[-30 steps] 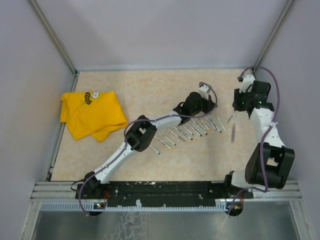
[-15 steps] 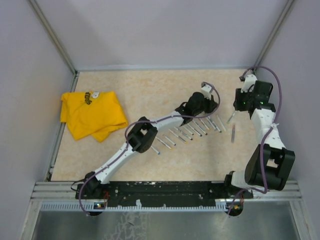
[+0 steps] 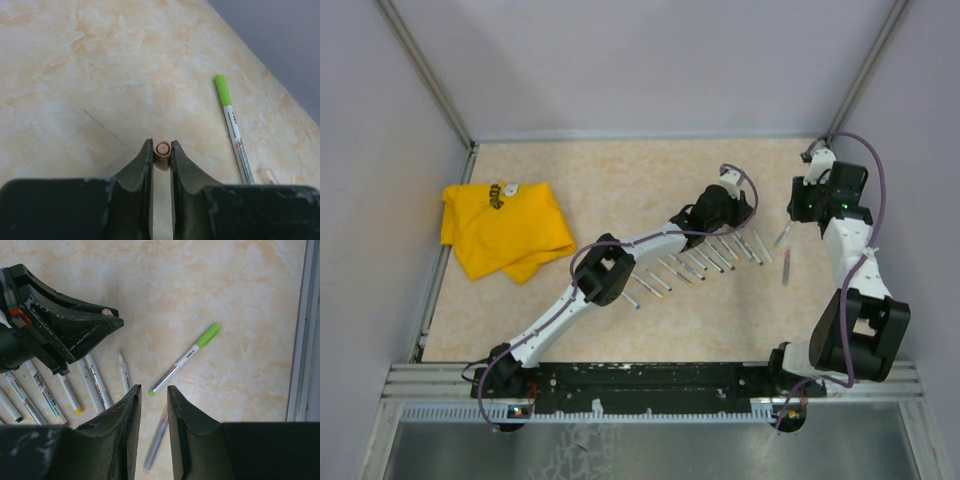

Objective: Open the pen caps
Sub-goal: Place the pen cap at the center of the board.

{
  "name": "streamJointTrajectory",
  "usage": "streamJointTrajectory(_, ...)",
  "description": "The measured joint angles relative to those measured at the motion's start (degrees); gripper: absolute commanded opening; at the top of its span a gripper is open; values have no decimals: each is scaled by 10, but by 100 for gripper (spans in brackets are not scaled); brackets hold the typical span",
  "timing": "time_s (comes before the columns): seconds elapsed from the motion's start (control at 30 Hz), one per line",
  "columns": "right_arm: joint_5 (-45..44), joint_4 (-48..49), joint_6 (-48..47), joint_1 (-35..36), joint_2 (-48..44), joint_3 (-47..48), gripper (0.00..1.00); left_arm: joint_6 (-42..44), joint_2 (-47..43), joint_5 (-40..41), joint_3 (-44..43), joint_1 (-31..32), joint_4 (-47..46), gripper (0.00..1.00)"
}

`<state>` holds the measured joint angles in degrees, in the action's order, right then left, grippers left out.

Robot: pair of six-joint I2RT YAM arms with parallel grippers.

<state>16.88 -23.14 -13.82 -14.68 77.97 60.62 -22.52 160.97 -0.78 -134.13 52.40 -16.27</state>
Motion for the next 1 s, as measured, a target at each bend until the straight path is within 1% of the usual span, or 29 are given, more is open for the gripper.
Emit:
streamJointTrajectory(0.3,9,0,1,-8,0,0,28,-19,0,6,0,0,15,27)
streamJointTrajectory(0.6,14,0,2,-13,-2,0,28,-23,0,12,0,0,23,29)
streamJointTrajectory(1.0,31,-2,1,-16,-3,-3,28,-16,-9,12,7,0,22,49)
